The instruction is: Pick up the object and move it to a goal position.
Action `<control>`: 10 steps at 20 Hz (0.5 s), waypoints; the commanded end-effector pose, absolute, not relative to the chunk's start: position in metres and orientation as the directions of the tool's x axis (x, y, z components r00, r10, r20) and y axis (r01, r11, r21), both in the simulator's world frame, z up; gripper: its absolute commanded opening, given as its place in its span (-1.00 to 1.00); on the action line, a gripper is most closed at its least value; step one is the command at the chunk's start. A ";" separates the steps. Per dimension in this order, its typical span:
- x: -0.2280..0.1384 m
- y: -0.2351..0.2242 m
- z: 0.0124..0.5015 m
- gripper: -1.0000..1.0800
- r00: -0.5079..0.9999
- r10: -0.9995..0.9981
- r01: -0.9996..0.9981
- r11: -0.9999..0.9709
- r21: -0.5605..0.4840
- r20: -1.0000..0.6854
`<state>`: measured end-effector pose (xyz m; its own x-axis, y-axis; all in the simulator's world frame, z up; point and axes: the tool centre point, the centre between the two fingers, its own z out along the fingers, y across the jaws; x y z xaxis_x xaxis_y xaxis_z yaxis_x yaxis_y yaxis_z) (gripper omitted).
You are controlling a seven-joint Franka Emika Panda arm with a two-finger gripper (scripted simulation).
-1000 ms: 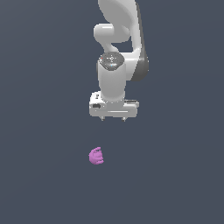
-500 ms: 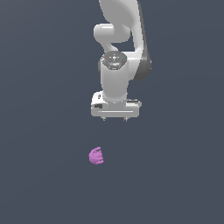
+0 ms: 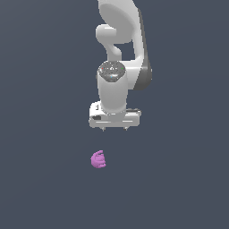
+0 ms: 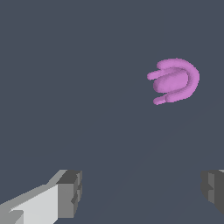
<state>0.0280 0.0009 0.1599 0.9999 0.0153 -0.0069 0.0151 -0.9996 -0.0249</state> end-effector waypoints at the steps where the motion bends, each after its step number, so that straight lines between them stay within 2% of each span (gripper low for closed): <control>1: 0.039 -0.005 0.155 0.92 0.999 0.039 0.039 -0.999 -0.022 -0.006; 10: 0.085 -0.037 0.128 0.92 0.989 0.146 0.146 -0.989 -0.012 -0.002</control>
<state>0.0780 -0.0310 0.1332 0.9918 0.1274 -0.0022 0.1274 -0.9918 -0.0136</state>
